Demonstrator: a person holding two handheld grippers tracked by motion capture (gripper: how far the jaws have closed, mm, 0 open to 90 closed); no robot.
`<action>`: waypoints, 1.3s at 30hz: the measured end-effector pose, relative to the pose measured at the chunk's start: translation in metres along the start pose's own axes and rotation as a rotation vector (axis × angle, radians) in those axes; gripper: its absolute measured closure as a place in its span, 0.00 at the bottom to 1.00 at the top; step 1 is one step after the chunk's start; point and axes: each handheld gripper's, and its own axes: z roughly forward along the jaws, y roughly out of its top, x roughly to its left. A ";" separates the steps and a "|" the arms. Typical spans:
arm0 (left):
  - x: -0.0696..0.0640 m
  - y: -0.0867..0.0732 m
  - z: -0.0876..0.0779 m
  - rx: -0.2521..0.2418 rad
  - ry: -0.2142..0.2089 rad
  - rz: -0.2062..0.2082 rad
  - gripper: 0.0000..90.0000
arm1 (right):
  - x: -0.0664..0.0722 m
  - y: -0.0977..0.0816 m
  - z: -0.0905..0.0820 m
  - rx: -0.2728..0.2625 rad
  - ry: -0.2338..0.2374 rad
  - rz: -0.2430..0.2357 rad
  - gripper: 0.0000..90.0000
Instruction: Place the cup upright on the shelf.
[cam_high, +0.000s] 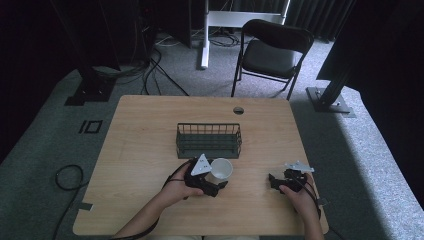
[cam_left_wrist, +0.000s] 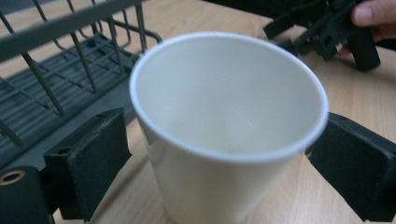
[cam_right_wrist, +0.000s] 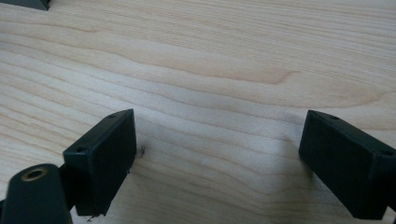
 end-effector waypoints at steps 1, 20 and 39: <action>0.000 0.001 0.001 -0.004 0.003 0.001 0.07 | 0.000 0.000 0.000 0.000 0.000 0.000 0.12; -0.006 0.005 0.012 -0.051 0.044 0.032 0.22 | 0.000 0.000 0.000 0.000 0.000 0.000 0.12; -0.010 0.031 -0.004 -0.126 -0.031 0.061 0.23 | 0.000 0.000 0.000 0.000 -0.001 -0.001 0.12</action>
